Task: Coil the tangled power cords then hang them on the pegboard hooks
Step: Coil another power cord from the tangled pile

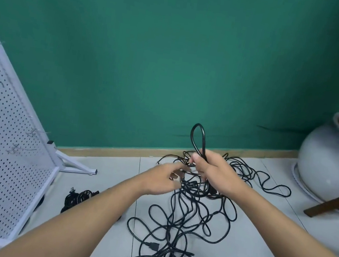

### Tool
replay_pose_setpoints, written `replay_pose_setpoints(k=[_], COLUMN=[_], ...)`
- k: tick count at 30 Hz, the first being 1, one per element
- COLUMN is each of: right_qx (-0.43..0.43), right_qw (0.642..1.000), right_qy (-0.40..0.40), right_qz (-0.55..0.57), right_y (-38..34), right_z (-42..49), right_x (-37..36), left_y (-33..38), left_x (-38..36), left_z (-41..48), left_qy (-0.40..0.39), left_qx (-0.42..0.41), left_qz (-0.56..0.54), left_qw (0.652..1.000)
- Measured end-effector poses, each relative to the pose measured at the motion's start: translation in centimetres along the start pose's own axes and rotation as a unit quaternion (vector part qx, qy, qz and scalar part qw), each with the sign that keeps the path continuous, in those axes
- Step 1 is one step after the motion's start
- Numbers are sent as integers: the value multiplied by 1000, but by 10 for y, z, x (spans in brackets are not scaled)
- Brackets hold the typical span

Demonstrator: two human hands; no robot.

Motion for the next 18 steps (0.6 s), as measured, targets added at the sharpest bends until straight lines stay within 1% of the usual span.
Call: replay_pose_setpoints(k=[2,4,6,7,10,12,15,16,18], right_qx=[-7,-10,-16,-16,-19,-21,-37,-37,-28], right_qw=[999,998,998,999,994,983,973,974,974], right_qy=[-7,-14,-15,-6,45,57,30,12,-21], right_qz=[40,61,60,41,-101,-171,-224,-225,-225], right_y=[0,-1,-1,-1,0,1,5,7,8], right_z=[-1,-1,-3,-4,-7,-8,-9,-8,-8], right_x=[0,0,2,3,11,16,17,17,14], left_y=[-1,-4,-11,-14,-24,-19,0,7,20], left_x=[-10,-20,-25,-25,-17,-9,10,15,25], left_z=[-1,-2,1,3,6,6,3,1,-4], left_qy=[-50,-87,-96,-90,-57,-31,59,89,135], left_qx=[-16,-30,-32,-31,-24,-48,-122,-154,-192], left_qz=[94,161,198,213,207,211,202,195,172], left_qw=[994,983,975,972,976,976,970,965,957])
Point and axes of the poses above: each hand's wrist, its own z-axis towards the middle knuckle, its own x-axis out of the back of the hand, y = z × x, the point moved 4 cm from there along z, towards the middle knuckle, and after that the axes turned 5 degrees about -x, right-handed, at the moved point
